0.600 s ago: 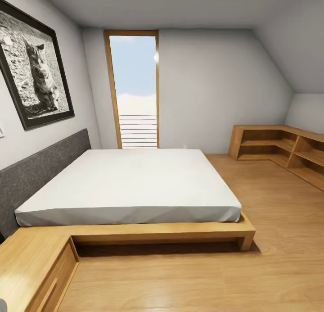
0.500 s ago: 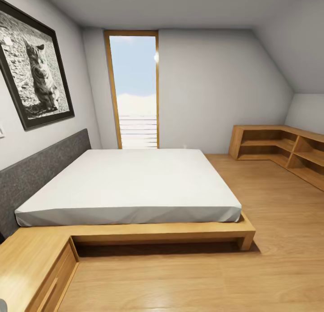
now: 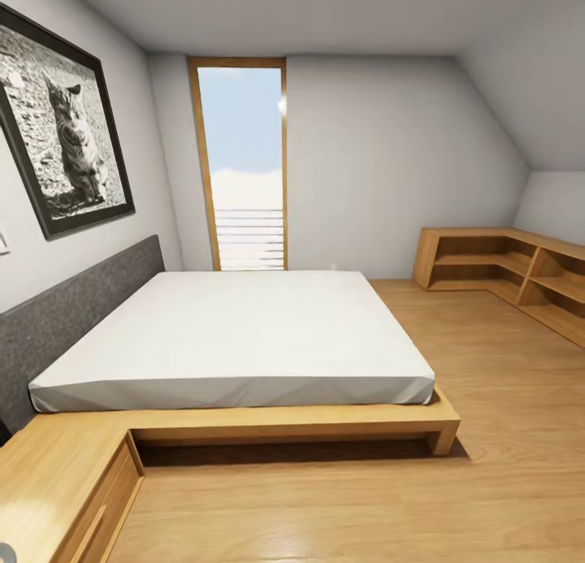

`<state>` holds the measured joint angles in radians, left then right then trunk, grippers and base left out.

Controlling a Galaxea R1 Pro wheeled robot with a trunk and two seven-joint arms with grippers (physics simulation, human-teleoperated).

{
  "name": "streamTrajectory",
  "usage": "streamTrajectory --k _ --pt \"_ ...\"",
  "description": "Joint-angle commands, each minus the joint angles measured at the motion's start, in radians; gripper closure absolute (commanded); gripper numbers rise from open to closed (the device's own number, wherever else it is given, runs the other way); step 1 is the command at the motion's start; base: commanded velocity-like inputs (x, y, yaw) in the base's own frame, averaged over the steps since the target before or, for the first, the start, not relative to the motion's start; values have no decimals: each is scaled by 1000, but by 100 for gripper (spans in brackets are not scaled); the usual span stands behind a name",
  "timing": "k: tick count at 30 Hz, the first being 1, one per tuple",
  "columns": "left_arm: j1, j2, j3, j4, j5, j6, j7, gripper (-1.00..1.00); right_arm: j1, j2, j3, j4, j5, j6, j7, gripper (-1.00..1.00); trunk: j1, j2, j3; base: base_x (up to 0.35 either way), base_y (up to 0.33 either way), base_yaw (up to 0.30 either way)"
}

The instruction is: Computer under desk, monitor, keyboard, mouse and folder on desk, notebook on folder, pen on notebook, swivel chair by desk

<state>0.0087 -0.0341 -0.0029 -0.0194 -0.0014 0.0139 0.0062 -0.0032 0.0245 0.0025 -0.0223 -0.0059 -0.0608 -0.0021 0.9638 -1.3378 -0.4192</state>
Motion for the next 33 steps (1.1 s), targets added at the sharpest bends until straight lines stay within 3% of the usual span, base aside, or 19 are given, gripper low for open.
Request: streamTrajectory --k 1,4,5,8,15,18,21,24,25,28,30,33 --pt "1 0 2 -3 2 -4 0 -100 0 0 -1 -5 -1 -9 -1 -100 -4 7 2 0 0 0" --pt "0 6 2 -10 8 -9 0 -100 -1 -6 -4 -22 0 -26 -2 -100 -15 28 12 0 0 0" --pt "0 16 2 -116 15 -9 0 -100 -1 -10 -4 -294 0 -252 -2 -100 -19 35 15 0 0 0" --pt "0 18 3 -194 25 -9 0 -100 -1 -9 -4 -309 -2 -335 -2 -100 -31 56 24 0 0 0" --pt "-1 21 3 -385 29 -9 0 -100 -3 -1 -3 -335 -4 -404 -2 -100 -58 105 46 0 0 0" --pt "-1 17 3 -453 30 -10 0 -100 -5 2 -3 -401 -5 -411 -2 -100 -69 126 56 0 0 0" --pt "-1 16 5 -470 41 -18 0 -100 -9 2 -2 -443 -6 -412 -2 -100 -81 147 65 0 0 0" --pt "-1 19 27 -468 90 -40 -2 -100 -30 2 -2 -451 -4 -415 -3 -100 -92 168 75 0 0 0" --pt "-1 22 46 -466 123 -64 -5 -100 -43 0 -3 -450 -3 -422 -3 -100 -96 175 78 0 0 0" --pt "-1 32 80 -433 177 -144 -8 -100 -61 -3 -4 -433 -2 -475 -5 -100 -107 196 87 0 0 0" --pt "-1 35 88 -408 190 -194 -6 -100 -67 -9 -5 -390 -2 -509 -7 -100 -111 203 90 0 0 0" --pt "-1 42 95 -382 200 -280 -2 -100 -95 -44 -5 -306 -3 -567 -10 -100 -111 203 90 0 0 -145"
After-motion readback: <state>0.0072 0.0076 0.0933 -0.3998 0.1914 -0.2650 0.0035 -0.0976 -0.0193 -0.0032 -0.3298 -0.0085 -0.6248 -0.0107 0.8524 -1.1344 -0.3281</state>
